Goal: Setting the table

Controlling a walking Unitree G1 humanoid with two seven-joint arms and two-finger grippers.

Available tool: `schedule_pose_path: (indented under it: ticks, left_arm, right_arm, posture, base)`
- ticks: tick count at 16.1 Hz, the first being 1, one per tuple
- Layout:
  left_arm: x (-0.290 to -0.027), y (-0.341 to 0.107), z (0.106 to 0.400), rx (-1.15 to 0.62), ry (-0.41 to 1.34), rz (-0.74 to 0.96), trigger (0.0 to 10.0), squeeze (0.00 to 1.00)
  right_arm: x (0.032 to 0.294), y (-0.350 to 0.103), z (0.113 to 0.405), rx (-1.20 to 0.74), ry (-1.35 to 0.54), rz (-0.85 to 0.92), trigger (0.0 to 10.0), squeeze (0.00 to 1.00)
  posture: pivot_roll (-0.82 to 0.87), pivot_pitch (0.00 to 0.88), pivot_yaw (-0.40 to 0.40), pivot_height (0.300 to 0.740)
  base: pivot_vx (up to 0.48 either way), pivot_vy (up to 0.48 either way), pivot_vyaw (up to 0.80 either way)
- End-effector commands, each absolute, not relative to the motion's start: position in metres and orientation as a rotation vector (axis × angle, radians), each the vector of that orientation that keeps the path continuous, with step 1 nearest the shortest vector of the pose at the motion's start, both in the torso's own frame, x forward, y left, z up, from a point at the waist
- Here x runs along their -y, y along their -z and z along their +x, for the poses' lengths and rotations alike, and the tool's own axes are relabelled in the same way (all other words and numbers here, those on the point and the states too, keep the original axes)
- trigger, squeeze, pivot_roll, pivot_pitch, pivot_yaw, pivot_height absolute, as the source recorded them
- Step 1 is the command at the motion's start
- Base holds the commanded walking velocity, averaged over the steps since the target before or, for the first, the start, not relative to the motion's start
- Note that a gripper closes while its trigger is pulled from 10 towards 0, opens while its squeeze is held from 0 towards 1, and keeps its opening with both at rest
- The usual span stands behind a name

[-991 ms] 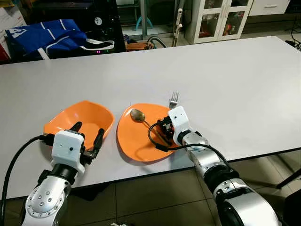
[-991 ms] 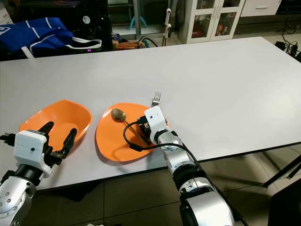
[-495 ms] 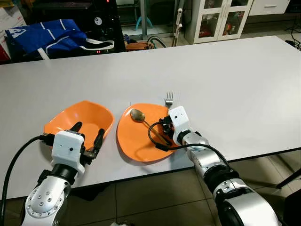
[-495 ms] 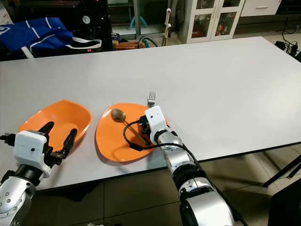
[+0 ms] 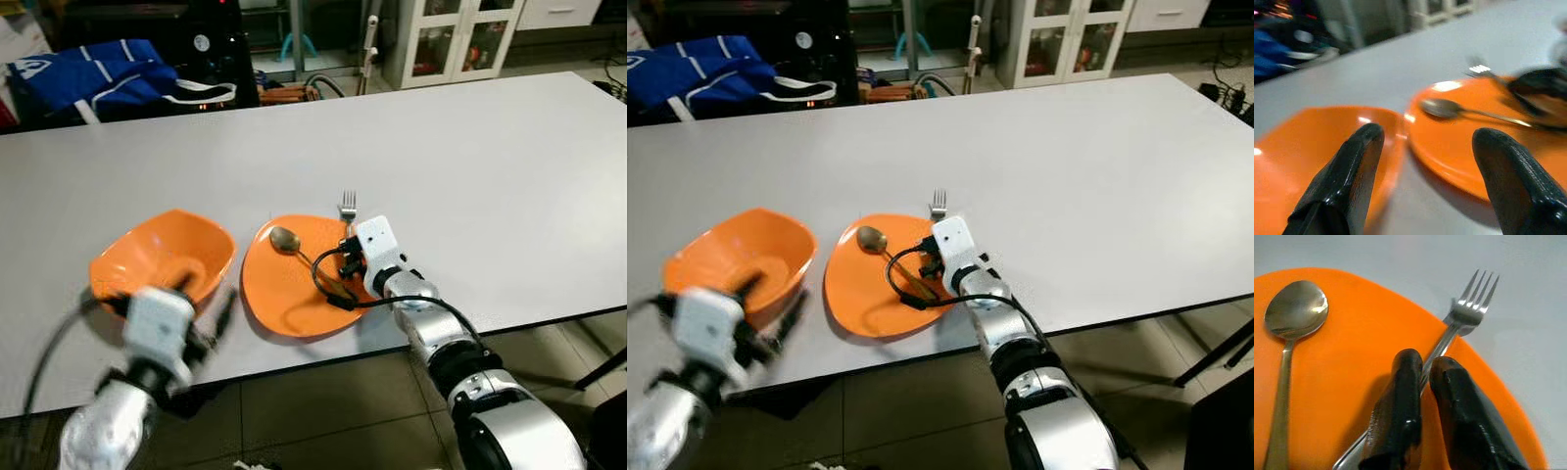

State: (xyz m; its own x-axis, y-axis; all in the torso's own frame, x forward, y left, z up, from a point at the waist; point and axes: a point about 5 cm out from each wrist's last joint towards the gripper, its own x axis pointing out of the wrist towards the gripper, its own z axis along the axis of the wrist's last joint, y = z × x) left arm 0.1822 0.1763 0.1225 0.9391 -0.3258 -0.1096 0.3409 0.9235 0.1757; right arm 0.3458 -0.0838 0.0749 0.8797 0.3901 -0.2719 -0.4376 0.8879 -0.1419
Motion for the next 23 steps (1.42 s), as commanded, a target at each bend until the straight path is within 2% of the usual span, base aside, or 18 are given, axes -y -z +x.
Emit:
schedule_pose_path:
  ticks: [1,2,4,5,6,20,21,22,23]
  left_arm:
    - [-0.174,-0.119,0.175,-0.097,0.388,0.190,10.0,0.00]
    - [-0.174,-0.117,0.173,-0.102,0.389,0.190,10.0,0.00]
    - [-0.166,-0.110,0.144,-0.096,0.377,0.187,10.0,0.00]
    - [-0.166,-0.110,0.142,-0.091,0.374,0.187,10.0,0.00]
    - [-0.165,-0.110,0.142,-0.088,0.371,0.188,10.0,0.00]
    - [-0.173,-0.112,0.158,-0.055,0.366,0.203,10.0,0.00]
    - [-0.173,-0.112,0.158,-0.055,0.367,0.204,10.0,0.00]
    - [-0.174,-0.112,0.158,-0.056,0.368,0.204,10.0,0.00]
    - [-0.174,-0.112,0.158,-0.057,0.369,0.204,10.0,0.00]
  right_arm:
    - [0.084,-0.089,0.355,-0.197,-0.431,-0.210,0.0,0.00]
    - [0.084,-0.091,0.356,-0.193,-0.430,-0.212,0.0,0.00]
    - [0.090,-0.097,0.362,-0.175,-0.390,-0.228,0.0,0.00]
    - [0.091,-0.097,0.362,-0.181,-0.371,-0.238,6.7,0.00]
    - [0.091,-0.096,0.362,-0.193,-0.356,-0.242,10.0,1.00]
    - [0.082,-0.087,0.355,-0.207,-0.382,-0.239,10.0,1.00]
    - [0.080,-0.086,0.354,-0.222,-0.382,-0.230,10.0,0.40]
    - [0.076,-0.084,0.353,-0.260,-0.409,-0.165,10.0,0.00]
    - [0.074,-0.083,0.353,-0.283,-0.416,-0.125,10.0,0.00]
  posture:
    - [-0.03,0.021,0.080,0.740]
    - [-0.03,0.021,0.080,0.740]
    - [-0.02,0.016,0.078,0.740]
    - [-0.02,0.016,0.078,0.740]
    - [-0.02,0.016,0.078,0.740]
    - [-0.03,0.012,0.083,0.740]
    - [-0.03,0.013,0.083,0.740]
    - [-0.03,0.013,0.083,0.740]
    - [-0.03,0.014,0.084,0.740]
  base:
    - [0.000,0.000,0.00]
    - [0.000,0.000,0.00]
    - [0.000,0.000,0.00]
    - [0.000,0.000,0.00]
    - [0.000,0.000,0.00]
    - [0.000,0.000,0.00]
    - [0.000,0.000,0.00]
    - [0.000,0.000,0.00]
    - [0.000,0.000,0.00]
